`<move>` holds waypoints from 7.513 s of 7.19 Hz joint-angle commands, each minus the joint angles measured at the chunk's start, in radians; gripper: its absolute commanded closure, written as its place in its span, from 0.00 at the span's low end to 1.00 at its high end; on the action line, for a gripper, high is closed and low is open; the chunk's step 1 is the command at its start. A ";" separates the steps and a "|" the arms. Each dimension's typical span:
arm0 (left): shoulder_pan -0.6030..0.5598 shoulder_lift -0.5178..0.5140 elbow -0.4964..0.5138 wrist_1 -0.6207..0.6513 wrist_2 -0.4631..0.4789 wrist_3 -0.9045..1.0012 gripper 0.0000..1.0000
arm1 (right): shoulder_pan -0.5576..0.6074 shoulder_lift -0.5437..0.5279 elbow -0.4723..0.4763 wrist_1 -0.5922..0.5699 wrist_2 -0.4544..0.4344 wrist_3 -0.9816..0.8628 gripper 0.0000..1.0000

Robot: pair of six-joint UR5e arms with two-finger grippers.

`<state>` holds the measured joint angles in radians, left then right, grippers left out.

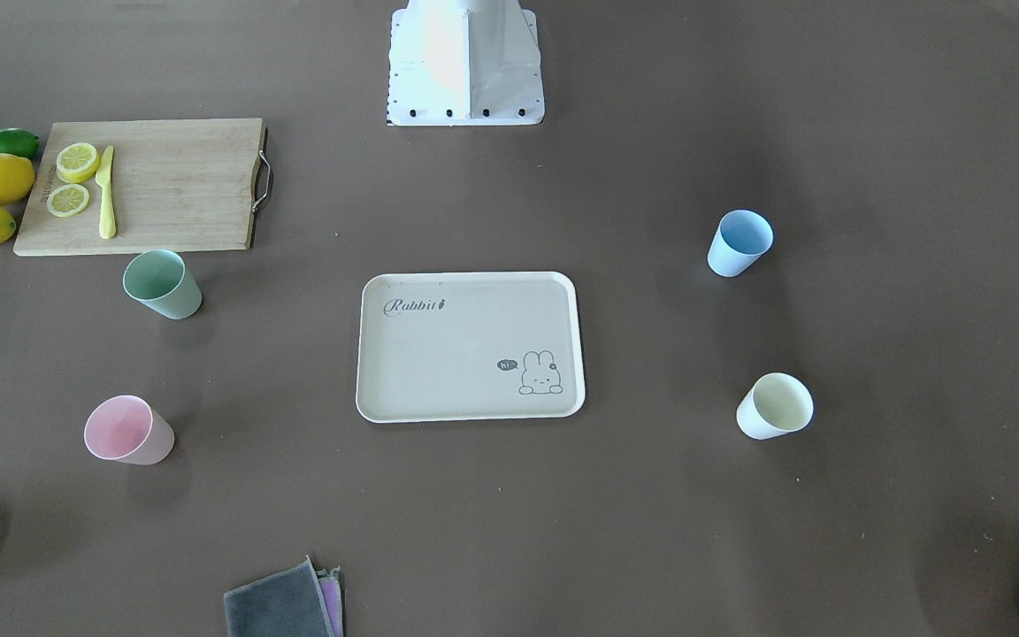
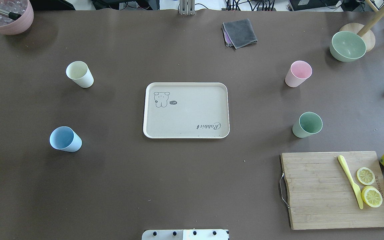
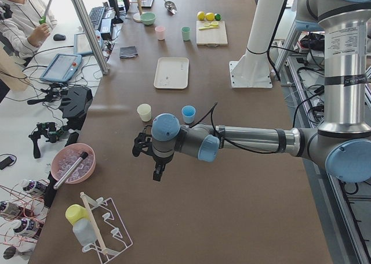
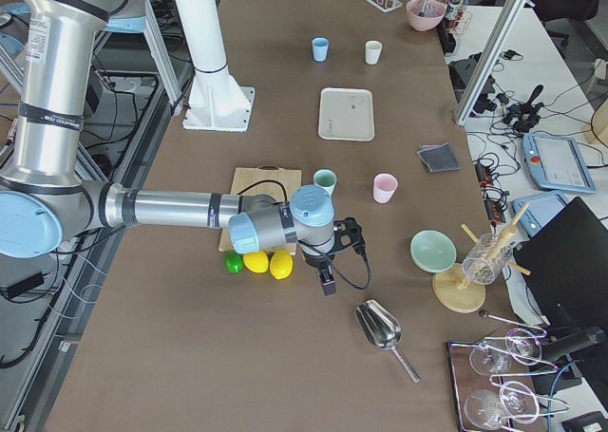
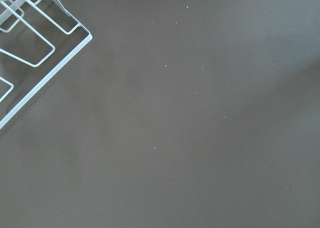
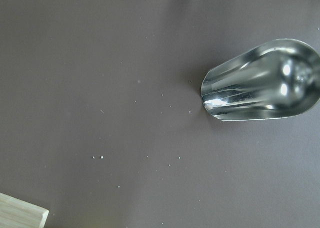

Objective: Place all cups on tray

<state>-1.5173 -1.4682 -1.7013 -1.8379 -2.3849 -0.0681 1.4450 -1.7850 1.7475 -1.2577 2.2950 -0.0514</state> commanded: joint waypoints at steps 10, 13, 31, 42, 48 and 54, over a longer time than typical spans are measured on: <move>0.005 0.060 -0.047 -0.043 -0.010 -0.057 0.02 | -0.002 0.003 -0.005 -0.002 0.122 0.010 0.00; 0.011 0.058 -0.058 -0.118 -0.016 -0.087 0.02 | -0.006 0.006 0.007 0.000 0.185 0.011 0.00; 0.530 -0.080 -0.234 -0.129 0.156 -0.859 0.02 | -0.513 0.325 0.056 -0.012 0.044 0.602 1.00; 0.810 -0.469 -0.190 0.043 0.331 -1.071 1.00 | -0.572 0.616 -0.006 -0.068 0.012 0.905 1.00; 0.908 -0.702 -0.001 0.105 0.464 -1.116 1.00 | -0.759 0.710 -0.065 -0.052 -0.152 1.064 1.00; 0.899 -0.725 0.051 0.028 0.507 -1.105 0.03 | -0.698 0.763 -0.070 -0.054 -0.148 1.084 0.04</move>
<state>-0.6071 -2.1970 -1.6366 -1.8120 -1.8766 -1.1805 0.7062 -1.0209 1.6465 -1.3081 2.1339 1.0308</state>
